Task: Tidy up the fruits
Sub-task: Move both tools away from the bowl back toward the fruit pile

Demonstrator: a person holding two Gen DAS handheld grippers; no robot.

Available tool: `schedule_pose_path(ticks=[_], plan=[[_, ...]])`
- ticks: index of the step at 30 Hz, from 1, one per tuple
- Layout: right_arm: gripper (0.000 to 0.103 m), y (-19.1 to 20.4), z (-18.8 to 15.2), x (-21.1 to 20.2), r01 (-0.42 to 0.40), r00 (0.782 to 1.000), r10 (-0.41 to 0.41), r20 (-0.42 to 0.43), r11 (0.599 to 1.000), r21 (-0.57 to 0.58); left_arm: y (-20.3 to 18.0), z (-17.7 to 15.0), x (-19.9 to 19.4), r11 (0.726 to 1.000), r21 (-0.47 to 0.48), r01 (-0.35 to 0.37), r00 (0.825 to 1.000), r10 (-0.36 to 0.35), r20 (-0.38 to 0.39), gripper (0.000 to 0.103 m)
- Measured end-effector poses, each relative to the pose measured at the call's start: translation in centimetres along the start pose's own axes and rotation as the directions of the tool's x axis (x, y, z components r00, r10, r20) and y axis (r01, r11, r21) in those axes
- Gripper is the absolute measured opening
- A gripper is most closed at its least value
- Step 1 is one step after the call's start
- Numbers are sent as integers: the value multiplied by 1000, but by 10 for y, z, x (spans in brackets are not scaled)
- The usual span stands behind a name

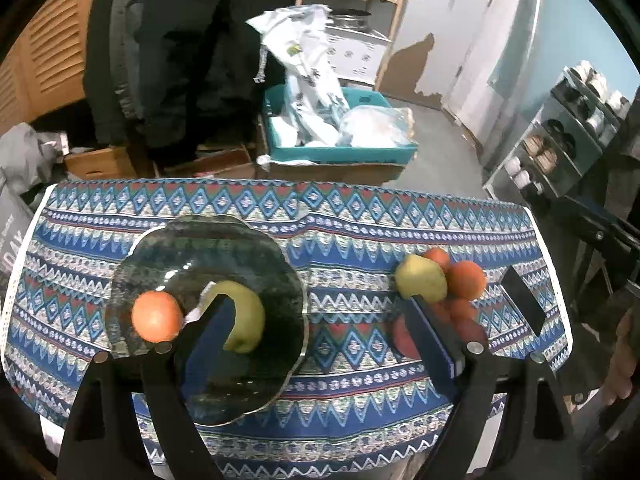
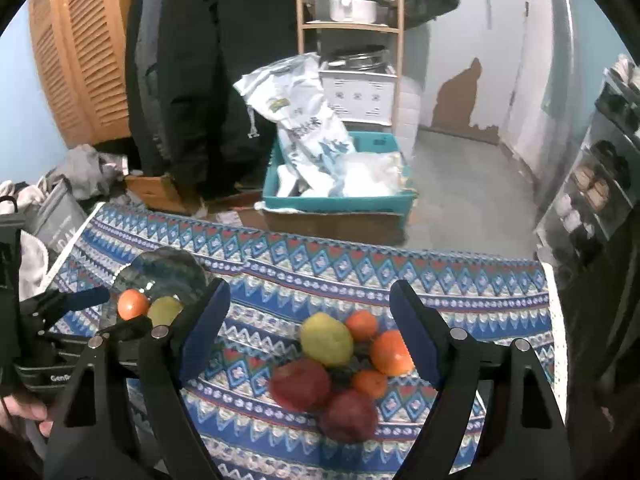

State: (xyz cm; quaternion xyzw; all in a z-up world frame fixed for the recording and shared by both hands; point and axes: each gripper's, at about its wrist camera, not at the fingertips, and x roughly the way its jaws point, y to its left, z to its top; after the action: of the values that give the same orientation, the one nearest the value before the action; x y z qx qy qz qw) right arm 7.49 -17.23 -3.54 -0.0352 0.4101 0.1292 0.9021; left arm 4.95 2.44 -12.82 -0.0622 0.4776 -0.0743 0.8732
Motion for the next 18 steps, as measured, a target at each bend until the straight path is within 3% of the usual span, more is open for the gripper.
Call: schedule_pose_path(ticks=[18], plan=[[82, -70, -41, -9, 83, 996, -80, -41, 992, 93, -71, -11, 36, 992, 122, 30, 997, -21, -80, 88]])
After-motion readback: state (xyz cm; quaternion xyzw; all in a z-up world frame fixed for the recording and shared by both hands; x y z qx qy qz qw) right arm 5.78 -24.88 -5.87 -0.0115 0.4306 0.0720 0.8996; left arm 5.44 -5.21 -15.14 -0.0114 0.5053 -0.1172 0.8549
